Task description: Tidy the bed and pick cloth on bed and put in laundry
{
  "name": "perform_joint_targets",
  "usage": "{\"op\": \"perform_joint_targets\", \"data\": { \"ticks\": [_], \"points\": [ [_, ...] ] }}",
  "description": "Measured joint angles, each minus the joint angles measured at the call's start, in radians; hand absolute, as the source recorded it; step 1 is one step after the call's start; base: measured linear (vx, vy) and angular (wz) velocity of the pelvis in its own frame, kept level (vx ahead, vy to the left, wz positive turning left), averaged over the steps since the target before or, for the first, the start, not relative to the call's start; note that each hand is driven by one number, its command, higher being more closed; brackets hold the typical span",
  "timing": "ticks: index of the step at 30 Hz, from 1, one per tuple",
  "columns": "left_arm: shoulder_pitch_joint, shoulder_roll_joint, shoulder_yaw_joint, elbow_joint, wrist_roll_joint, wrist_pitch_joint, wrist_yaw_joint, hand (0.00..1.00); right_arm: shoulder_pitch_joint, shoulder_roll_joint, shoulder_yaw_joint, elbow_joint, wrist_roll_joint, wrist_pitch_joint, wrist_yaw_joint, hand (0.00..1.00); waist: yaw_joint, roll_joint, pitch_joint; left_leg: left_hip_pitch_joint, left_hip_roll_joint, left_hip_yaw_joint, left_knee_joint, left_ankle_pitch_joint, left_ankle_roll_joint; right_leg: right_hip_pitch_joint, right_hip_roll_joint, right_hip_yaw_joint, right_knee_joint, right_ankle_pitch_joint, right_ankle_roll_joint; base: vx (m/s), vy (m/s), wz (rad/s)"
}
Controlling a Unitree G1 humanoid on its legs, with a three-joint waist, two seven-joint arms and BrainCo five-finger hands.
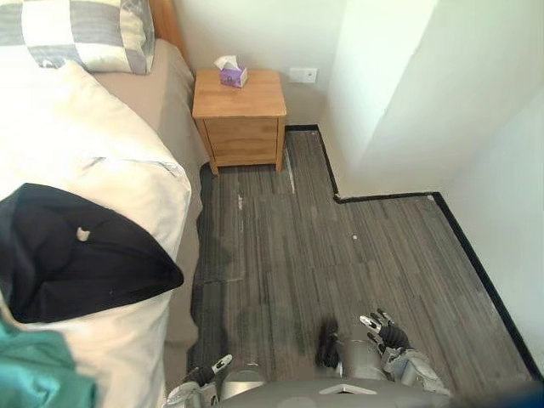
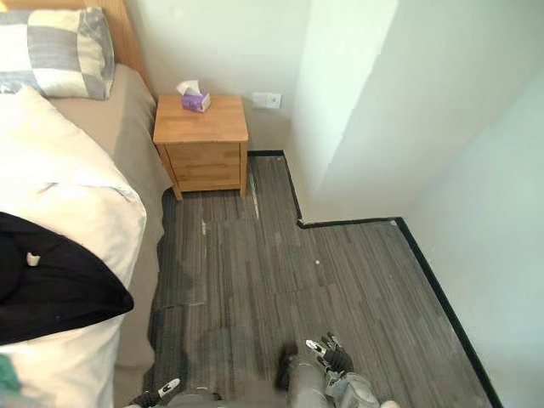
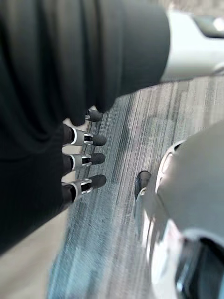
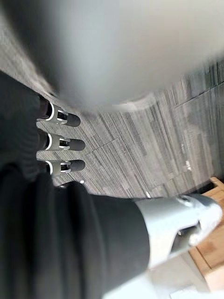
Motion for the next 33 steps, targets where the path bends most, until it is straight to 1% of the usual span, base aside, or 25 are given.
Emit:
{"op": "perform_joint_targets", "data": {
  "ticks": [1,2,3,4,5,7,9,10,11,12,13,14,15,17,18,19,20,21,22,23,26,27,29,31,33],
  "points": [
    [0.003,-0.004,0.024,0.0,0.001,0.001,0.001,0.0,0.006,0.006,-0.001,-0.019,0.001,-0.01,-0.002,0.0,-0.005,-0.012,0.005,0.038,-0.005,-0.015,0.001,-0.029,-0.023,-0.01,-0.004,0.009,-0.001,-0.003,-0.003,0.67,-0.302,0.47],
    [0.006,-0.035,0.072,0.006,0.002,0.0,0.004,0.0,0.026,0.004,-0.003,-0.043,0.001,-0.024,-0.004,0.0,-0.002,0.017,0.01,0.097,0.02,-0.021,0.008,-0.062,-0.055,-0.006,0.015,0.039,0.069,0.12,-0.062,0.69,-0.295,0.37],
    [0.005,-0.041,0.075,0.005,0.002,0.0,0.004,0.0,0.023,0.001,-0.004,-0.043,0.001,-0.025,-0.005,0.0,0.003,0.026,0.009,0.1,0.028,-0.018,0.012,-0.058,-0.061,-0.008,0.02,0.038,0.085,0.126,-0.075,0.71,-0.294,0.36],
    [0.004,-0.059,0.088,0.005,0.003,-0.003,0.004,0.0,0.016,-0.007,-0.004,-0.047,0.003,-0.029,-0.005,0.0,0.001,0.05,0.004,0.102,0.058,-0.013,0.036,-0.021,-0.064,-0.007,0.038,0.034,0.133,0.107,-0.124,0.63,-0.339,0.3],
    [0.004,-0.066,0.096,0.002,0.007,-0.01,0.004,0.0,0.016,-0.004,-0.003,-0.053,0.013,-0.029,-0.005,0.0,0.003,0.055,0.001,0.098,0.082,-0.018,0.075,0.049,-0.071,0.004,0.049,0.021,0.175,0.063,-0.165,0.59,-0.353,0.3],
    [0.004,-0.069,0.098,-0.003,0.005,-0.011,0.018,0.0,0.012,-0.003,0.0,-0.051,0.02,-0.024,-0.006,0.0,0.004,0.064,-0.003,0.071,0.118,-0.047,0.185,0.101,-0.094,0.036,0.072,0.007,0.199,0.004,-0.172,0.58,-0.362,0.08],
    [0.002,-0.073,0.102,-0.003,-0.017,-0.016,0.024,0.0,0.008,-0.012,0.013,-0.049,0.019,-0.007,-0.005,0.0,0.0,0.078,-0.002,-0.031,0.172,-0.106,0.46,0.204,-0.133,0.115,0.107,-0.006,0.176,-0.04,-0.177,0.48,-0.224,-0.01],
    [0.003,-0.079,0.089,-0.002,-0.031,-0.029,0.025,0.0,0.009,-0.024,0.032,-0.036,0.015,-0.004,-0.002,0.0,0.002,0.084,0.001,-0.129,0.212,-0.122,0.682,0.254,-0.159,0.184,0.14,-0.005,0.119,-0.055,-0.178,0.38,-0.092,-0.04],
    [0.003,-0.079,0.084,-0.003,-0.032,-0.034,0.025,0.0,0.008,-0.027,0.032,-0.024,0.009,-0.001,-0.003,0.0,0.003,0.091,-0.001,-0.181,0.221,-0.119,0.774,0.206,-0.154,0.215,0.149,-0.004,0.094,-0.057,-0.18,0.46,-0.067,-0.02],
    [-0.002,-0.073,0.077,-0.004,-0.033,-0.04,0.024,0.0,0.009,-0.03,0.031,-0.005,0.005,0.006,-0.003,0.0,0.004,0.096,0.0,-0.264,0.222,-0.095,0.865,0.115,-0.128,0.28,0.15,-0.003,0.053,-0.064,-0.176,0.42,-0.043,0.01],
    [-0.002,-0.073,0.074,-0.005,-0.035,-0.052,0.026,0.0,0.014,-0.034,0.03,0.012,0.004,0.009,-0.003,0.0,0.007,0.082,0.008,-0.321,0.199,-0.055,0.843,0.06,-0.113,0.339,0.143,-0.002,0.019,-0.07,-0.169,0.4,-0.031,0.02],
    [-0.002,-0.074,0.072,-0.007,-0.037,-0.058,0.025,0.0,0.018,-0.036,0.03,0.017,0.001,0.011,-0.002,0.0,0.012,0.083,0.008,-0.34,0.183,-0.038,0.801,0.043,-0.108,0.36,0.137,0.0,0.011,-0.075,-0.165,0.41,0.014,-0.13],
    [-0.002,-0.077,0.057,-0.007,-0.038,-0.072,0.025,0.0,0.019,-0.038,0.03,0.018,-0.001,0.013,-0.002,0.0,0.025,0.084,0.008,-0.369,0.146,-0.002,0.669,0.025,-0.094,0.389,0.122,0.008,0.004,-0.085,-0.161,0.32,0.056,-0.31],
    [0.0,-0.08,0.046,-0.004,-0.04,-0.081,0.024,0.0,0.028,-0.039,0.031,0.018,-0.002,0.013,0.003,0.0,0.031,0.085,0.009,-0.384,0.1,0.073,0.385,0.056,-0.085,0.424,0.097,0.015,0.004,-0.105,-0.147,0.38,0.126,-0.26],
    [0.0,-0.081,0.026,-0.003,-0.039,-0.087,0.024,0.0,0.031,-0.049,0.033,0.017,-0.003,0.013,0.009,0.0,0.028,0.102,0.01,-0.382,0.097,0.162,0.183,0.18,-0.084,0.446,0.098,0.003,0.002,-0.121,-0.129,0.38,0.15,0.02],
    [-0.002,-0.078,0.015,-0.002,-0.042,-0.088,0.023,0.0,0.035,-0.062,0.043,0.021,-0.007,0.015,0.012,0.0,0.029,0.111,0.011,-0.376,0.107,0.267,0.137,0.287,0.025,0.476,0.096,-0.006,-0.004,-0.132,-0.103,0.41,0.174,0.21],
    [0.001,-0.065,0.015,-0.001,-0.041,-0.088,0.021,0.0,0.038,-0.057,0.049,0.023,-0.014,0.015,0.013,0.0,0.03,0.101,0.003,-0.372,0.091,0.298,0.123,0.281,0.031,0.497,0.083,-0.021,-0.013,-0.132,-0.094,0.42,0.204,0.7],
    [-0.003,-0.042,0.015,0.001,-0.039,-0.087,0.021,0.0,0.046,-0.037,0.046,0.019,-0.025,0.013,0.018,0.0,0.013,0.064,-0.001,-0.373,0.065,0.397,0.104,0.257,-0.008,0.519,0.048,-0.064,-0.042,-0.137,-0.074,0.41,0.216,1.1],
    [-0.012,-0.035,0.017,0.002,-0.04,-0.086,0.021,0.0,0.046,-0.032,0.034,0.02,-0.032,0.006,0.017,0.0,-0.002,0.055,-0.001,-0.378,0.06,0.466,0.113,0.222,-0.007,0.535,0.037,-0.104,-0.061,-0.138,-0.071,0.43,0.238,1.4],
    [-0.026,-0.036,0.019,0.001,-0.054,-0.085,0.021,0.0,0.045,-0.033,0.028,0.036,-0.041,0.004,0.017,0.0,0.005,0.049,0.002,-0.382,0.033,0.482,0.128,0.205,0.057,0.563,0.028,-0.136,-0.088,-0.136,-0.062,0.33,0.165,0.99],
    [-0.024,-0.052,0.029,-0.001,-0.079,-0.071,0.026,0.0,0.02,-0.023,0.031,0.035,-0.04,-0.009,0.015,0.0,0.032,0.056,0.003,-0.332,0.002,0.485,0.131,0.148,0.123,0.573,-0.02,-0.137,0.026,-0.167,-0.028,0.33,0.153,0.33],
    [-0.022,-0.054,0.029,-0.001,-0.079,-0.068,0.031,0.0,0.01,-0.02,0.031,0.035,-0.04,-0.009,0.015,0.0,0.032,0.057,0.003,-0.315,-0.004,0.484,0.122,0.14,0.126,0.552,-0.04,-0.134,0.105,-0.188,-0.011,0.22,0.136,0.01],
    [-0.019,-0.054,0.016,-0.003,-0.079,-0.068,0.048,0.0,-0.024,-0.016,0.03,0.025,-0.04,-0.008,0.02,0.0,0.032,0.062,0.005,-0.25,-0.03,0.459,0.071,0.129,0.136,0.412,-0.12,-0.081,0.483,-0.205,0.01,0.22,0.11,0.18],
    [-0.023,-0.048,-0.007,-0.003,-0.083,-0.071,0.063,0.0,-0.031,-0.016,0.027,0.024,-0.04,-0.009,0.033,0.0,0.023,0.066,0.011,-0.209,-0.042,0.394,0.039,0.129,0.138,0.366,-0.156,-0.09,0.621,-0.24,0.01,0.23,0.016,0.75],
    [-0.025,-0.039,-0.039,-0.003,-0.112,-0.077,0.063,0.0,-0.03,-0.02,0.026,0.024,-0.04,-0.014,0.038,0.0,0.019,0.068,0.012,-0.185,-0.041,0.32,0.023,0.121,0.122,0.335,-0.146,-0.085,0.622,-0.267,0.009,0.22,-0.073,1.17]
  ]
}}
